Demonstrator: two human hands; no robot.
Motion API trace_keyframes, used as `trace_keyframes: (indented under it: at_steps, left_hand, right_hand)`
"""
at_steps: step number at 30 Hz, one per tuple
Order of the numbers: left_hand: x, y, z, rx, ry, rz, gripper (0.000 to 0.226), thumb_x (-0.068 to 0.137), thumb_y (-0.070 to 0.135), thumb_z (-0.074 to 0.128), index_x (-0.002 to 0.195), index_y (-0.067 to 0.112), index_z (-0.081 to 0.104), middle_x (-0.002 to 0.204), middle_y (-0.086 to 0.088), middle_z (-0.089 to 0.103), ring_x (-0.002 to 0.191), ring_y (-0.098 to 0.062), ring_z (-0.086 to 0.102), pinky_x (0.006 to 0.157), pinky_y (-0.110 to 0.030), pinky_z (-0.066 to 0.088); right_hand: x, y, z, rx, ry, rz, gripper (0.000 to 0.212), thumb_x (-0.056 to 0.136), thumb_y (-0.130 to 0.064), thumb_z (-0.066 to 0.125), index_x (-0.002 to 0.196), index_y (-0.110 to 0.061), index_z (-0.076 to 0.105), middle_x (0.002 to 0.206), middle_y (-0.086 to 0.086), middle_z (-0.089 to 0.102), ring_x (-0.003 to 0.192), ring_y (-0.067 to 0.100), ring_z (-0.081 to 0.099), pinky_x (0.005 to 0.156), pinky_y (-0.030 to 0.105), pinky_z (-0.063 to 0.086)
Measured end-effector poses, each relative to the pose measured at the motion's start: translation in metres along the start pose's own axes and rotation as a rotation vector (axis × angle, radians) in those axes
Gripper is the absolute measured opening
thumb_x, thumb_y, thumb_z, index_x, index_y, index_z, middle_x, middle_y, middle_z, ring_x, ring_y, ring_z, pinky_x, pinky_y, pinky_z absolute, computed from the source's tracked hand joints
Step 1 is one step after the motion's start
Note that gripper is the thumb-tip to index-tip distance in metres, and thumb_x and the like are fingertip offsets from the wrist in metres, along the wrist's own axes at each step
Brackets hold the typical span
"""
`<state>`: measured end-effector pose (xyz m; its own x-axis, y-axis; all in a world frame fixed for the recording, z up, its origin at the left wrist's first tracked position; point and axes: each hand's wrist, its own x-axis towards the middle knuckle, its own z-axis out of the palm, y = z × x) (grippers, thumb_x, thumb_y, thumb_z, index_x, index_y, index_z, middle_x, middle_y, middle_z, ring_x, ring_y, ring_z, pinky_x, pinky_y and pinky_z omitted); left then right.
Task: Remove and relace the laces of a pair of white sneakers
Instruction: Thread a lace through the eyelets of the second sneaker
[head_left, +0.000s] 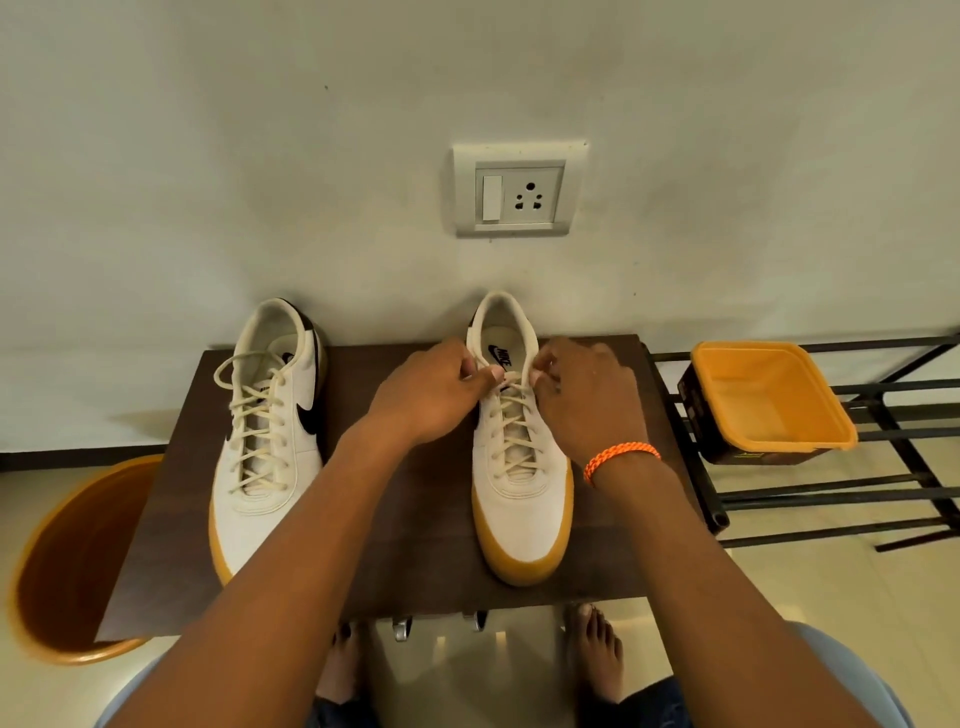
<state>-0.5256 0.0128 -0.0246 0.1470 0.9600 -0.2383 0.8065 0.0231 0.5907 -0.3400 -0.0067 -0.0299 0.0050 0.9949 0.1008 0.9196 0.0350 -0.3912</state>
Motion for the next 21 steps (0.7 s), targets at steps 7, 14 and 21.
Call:
trace_keyframes:
  at_steps: [7,14,21]
  left_hand:
    - [-0.007,0.005,-0.012,-0.104,-0.027,-0.02,0.033,0.102,0.024,0.059,0.076,0.027,0.08,0.072,0.011,0.076,0.063,0.002,0.065,0.07,-0.03,0.048]
    - [-0.028,0.03,-0.032,-0.472,-0.043,-0.039,0.016,0.098,0.019,0.073,0.092,0.011,0.085,0.084,0.001,0.082,0.082,0.006,0.071,0.074,-0.012,0.043]
    - [-0.041,0.057,-0.045,-0.56,0.057,-0.031,0.014,0.093,0.027,0.079,0.087,0.018,0.087,0.081,0.003,0.081,0.081,-0.009,0.069,0.086,-0.032,0.055]
  right_hand:
    - [0.002,0.003,-0.014,0.418,-0.207,0.232,0.022,0.094,-0.018,0.067,0.073,-0.016,0.076,0.068,-0.002,0.074,0.064,0.008,0.068,0.067,0.028,0.054]
    - [-0.004,-0.014,-0.047,0.749,-0.242,0.314,0.018,0.093,-0.013,0.069,0.08,-0.007,0.08,0.067,0.003,0.075,0.054,0.002,0.062,0.06,0.02,0.049]
    - [-0.01,-0.025,-0.08,0.879,-0.172,0.306,0.02,0.09,-0.021,0.077,0.087,-0.002,0.082,0.088,0.022,0.075,0.071,0.017,0.062,0.052,0.017,0.045]
